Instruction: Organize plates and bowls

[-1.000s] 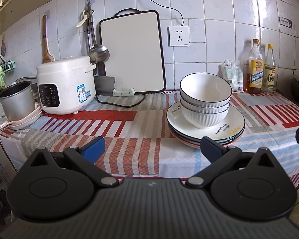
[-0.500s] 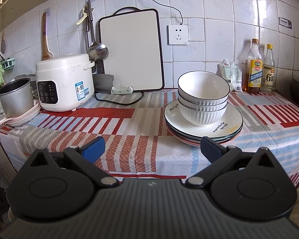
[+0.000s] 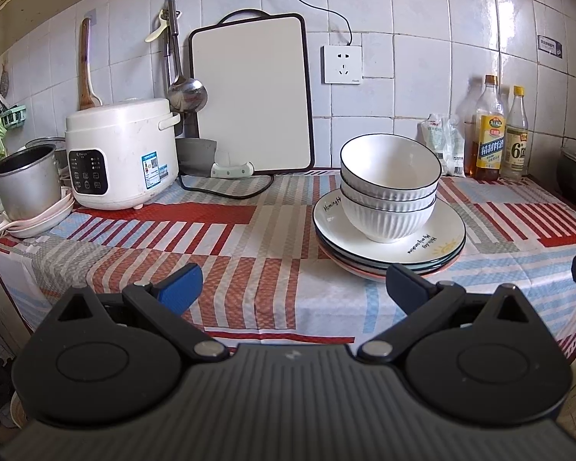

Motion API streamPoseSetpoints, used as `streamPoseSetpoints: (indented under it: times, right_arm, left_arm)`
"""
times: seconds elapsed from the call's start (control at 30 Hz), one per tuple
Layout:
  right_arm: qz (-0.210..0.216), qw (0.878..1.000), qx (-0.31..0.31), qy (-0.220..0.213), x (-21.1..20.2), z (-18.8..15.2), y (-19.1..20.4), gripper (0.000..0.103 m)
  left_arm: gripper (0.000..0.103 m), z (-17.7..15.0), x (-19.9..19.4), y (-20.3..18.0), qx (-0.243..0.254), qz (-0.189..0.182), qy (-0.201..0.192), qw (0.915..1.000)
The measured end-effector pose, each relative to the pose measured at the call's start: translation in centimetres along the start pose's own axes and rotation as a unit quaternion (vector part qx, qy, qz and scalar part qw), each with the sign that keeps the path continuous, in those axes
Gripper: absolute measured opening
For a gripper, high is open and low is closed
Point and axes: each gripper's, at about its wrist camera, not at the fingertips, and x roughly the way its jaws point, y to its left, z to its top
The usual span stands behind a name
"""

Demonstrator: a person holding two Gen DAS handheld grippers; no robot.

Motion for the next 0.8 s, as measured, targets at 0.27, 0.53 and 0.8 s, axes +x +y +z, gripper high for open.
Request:
streamPoseSetpoints:
  times: [0.27, 0.53, 0.8]
  right_arm:
    - [0.003, 1.0, -0.001, -0.002, -0.09, 0.04, -0.17, 0.103]
    - [0.003, 1.0, -0.004, -0.003, -0.21, 0.08, -0.17, 0.103]
    - [0.008, 1.0, -0.004, 0.002, 0.1, 0.0, -0.12, 0.103]
  left_arm:
    - [0.103, -0.12, -0.39, 0.02, 0.003, -0.004, -0.01, 0.9999]
    - [0.103, -0.14, -0.35, -0.03, 0.006, -0.017, -0.012, 0.9998]
    - [0.103, -0.33, -0.46, -0.25, 0.009, -0.019, -0.016, 0.9997]
